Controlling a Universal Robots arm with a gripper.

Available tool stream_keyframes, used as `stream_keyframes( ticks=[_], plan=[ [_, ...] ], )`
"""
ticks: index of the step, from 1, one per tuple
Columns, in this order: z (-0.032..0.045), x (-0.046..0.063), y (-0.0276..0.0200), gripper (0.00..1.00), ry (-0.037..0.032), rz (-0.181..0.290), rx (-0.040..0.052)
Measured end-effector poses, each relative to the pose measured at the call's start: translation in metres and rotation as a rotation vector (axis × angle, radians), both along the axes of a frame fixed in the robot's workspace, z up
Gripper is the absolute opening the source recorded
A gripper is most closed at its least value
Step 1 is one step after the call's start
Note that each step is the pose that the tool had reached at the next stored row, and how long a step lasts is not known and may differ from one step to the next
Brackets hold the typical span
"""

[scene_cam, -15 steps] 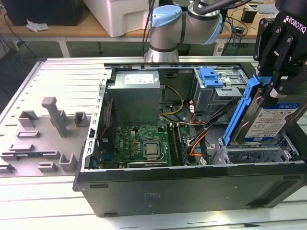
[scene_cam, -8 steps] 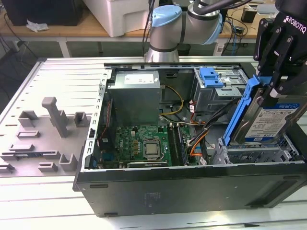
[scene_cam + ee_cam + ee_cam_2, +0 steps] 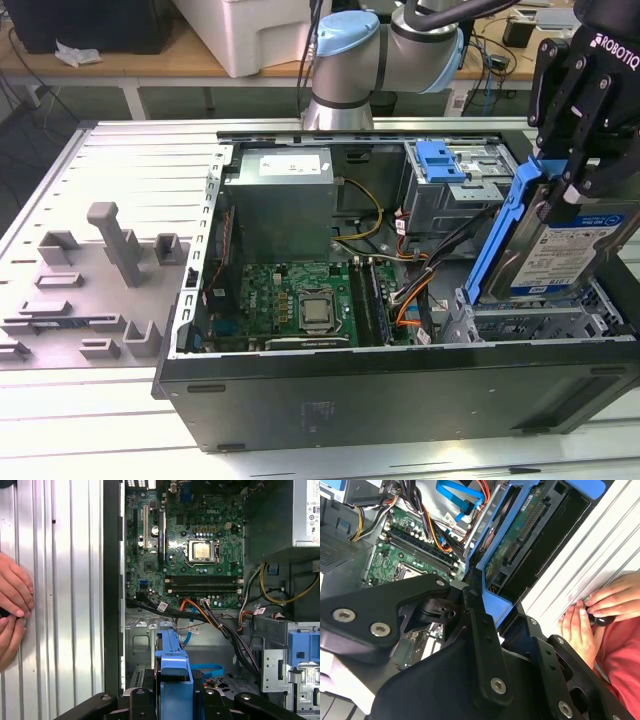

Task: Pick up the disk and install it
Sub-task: 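Insert the disk into the insertion slot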

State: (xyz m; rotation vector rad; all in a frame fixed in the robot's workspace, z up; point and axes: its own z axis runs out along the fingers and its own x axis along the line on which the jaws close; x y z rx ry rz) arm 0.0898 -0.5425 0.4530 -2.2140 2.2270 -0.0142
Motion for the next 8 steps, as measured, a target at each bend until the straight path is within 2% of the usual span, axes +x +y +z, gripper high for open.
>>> stream_keyframes(
  ticks=[8],
  plan=[
    [-0.0002, 0.0, 0.0, 0.36, 0.0, 0.002, 0.0015]
  ],
)
